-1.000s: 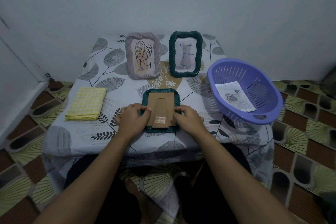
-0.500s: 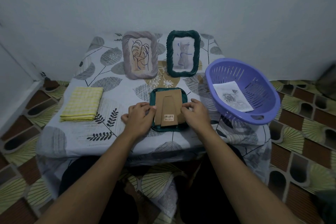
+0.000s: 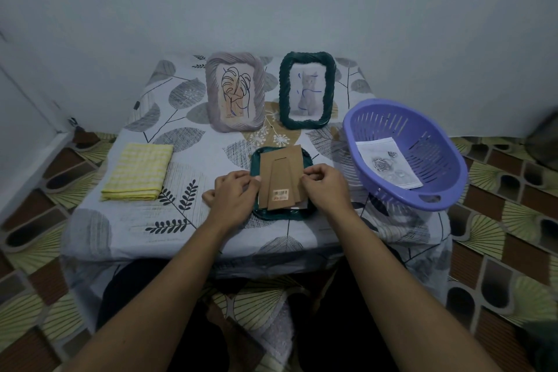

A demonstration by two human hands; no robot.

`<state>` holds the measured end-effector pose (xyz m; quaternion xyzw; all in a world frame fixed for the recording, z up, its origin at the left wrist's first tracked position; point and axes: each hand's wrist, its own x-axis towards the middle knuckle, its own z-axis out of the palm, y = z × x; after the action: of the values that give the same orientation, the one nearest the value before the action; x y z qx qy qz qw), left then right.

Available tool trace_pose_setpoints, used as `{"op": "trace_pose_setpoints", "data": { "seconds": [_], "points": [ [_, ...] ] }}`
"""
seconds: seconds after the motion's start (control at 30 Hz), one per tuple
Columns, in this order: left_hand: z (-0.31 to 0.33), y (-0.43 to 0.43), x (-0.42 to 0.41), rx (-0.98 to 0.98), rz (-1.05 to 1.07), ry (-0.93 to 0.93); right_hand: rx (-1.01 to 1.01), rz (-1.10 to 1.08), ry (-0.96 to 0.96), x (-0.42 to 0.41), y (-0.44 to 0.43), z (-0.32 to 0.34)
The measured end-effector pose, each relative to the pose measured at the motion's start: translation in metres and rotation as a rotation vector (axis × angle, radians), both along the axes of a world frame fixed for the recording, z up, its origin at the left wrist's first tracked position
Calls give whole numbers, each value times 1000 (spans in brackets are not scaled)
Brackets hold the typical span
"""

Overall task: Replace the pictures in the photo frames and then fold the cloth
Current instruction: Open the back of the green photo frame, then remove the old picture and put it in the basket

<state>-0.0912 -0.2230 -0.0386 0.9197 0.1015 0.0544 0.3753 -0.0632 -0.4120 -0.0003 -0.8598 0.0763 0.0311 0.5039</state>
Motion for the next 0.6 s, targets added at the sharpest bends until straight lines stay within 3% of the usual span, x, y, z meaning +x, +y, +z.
{"op": "trace_pose_setpoints", "data": {
  "seconds": [0.37, 0.5, 0.6],
  "points": [
    [11, 2, -2, -99, -1, 14, 312, -71, 12, 4, 8, 0],
    [20, 11, -6, -455, 67, -81, 497, -52, -7, 0, 26, 3],
    [27, 29, -12, -519, 191, -131, 486, -8, -28, -3, 47, 2]
  ]
}}
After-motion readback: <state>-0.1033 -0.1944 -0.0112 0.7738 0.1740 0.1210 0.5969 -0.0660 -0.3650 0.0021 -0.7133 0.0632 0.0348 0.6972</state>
